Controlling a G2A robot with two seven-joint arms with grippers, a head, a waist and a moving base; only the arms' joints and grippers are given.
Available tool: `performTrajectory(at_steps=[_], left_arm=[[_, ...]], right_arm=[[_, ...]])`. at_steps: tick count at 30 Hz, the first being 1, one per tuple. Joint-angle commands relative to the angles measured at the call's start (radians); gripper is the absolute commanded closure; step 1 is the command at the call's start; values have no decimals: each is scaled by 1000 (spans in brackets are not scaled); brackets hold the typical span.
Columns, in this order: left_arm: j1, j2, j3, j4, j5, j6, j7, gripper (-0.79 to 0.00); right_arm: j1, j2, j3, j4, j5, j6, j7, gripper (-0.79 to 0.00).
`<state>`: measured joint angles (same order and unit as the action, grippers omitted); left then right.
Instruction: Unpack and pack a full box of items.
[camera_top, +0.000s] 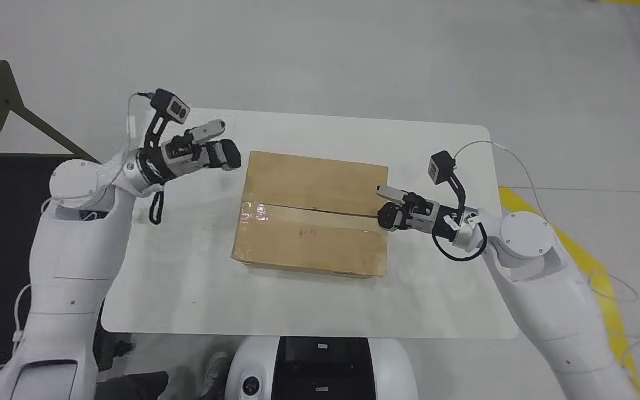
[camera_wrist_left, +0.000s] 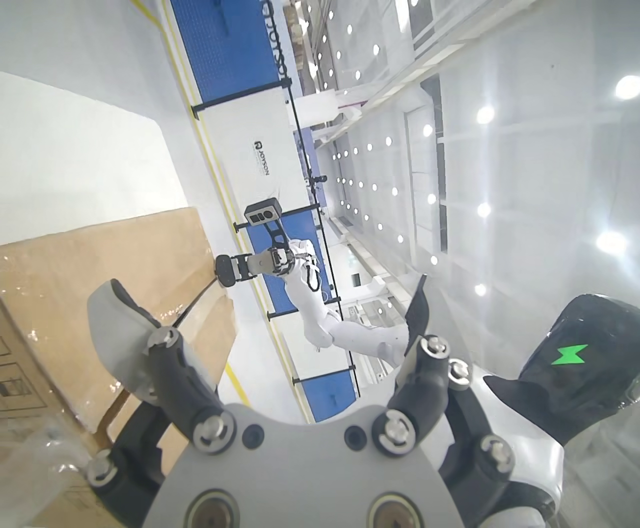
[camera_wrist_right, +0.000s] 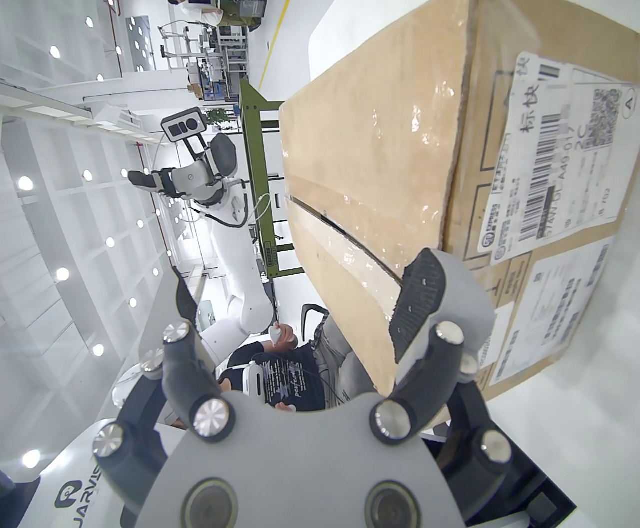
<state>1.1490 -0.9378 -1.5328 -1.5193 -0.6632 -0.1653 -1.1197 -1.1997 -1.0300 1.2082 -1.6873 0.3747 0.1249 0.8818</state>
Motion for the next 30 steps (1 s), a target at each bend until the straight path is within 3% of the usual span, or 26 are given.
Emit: performTrajectory(at_steps=[1,11,18,22,30], left_arm=[[50,-2,-14,-14,-15,-26,61,-785],[288,-11,-91,-148,68,-146,362,-785],[454,-17,-149,-272,226,-135,569,-785],[497,-24,-156,-316,274,-159,646,-785],[497,-24,-156,-316,274,-159,646,-785]], right_arm=[[0,0,0,0,0,0,0,-785],[0,0,0,0,0,0,0,-785],[0,0,0,0,0,0,0,-785],[0,0,0,0,0,0,0,-785],[0,0,0,0,0,0,0,-785]])
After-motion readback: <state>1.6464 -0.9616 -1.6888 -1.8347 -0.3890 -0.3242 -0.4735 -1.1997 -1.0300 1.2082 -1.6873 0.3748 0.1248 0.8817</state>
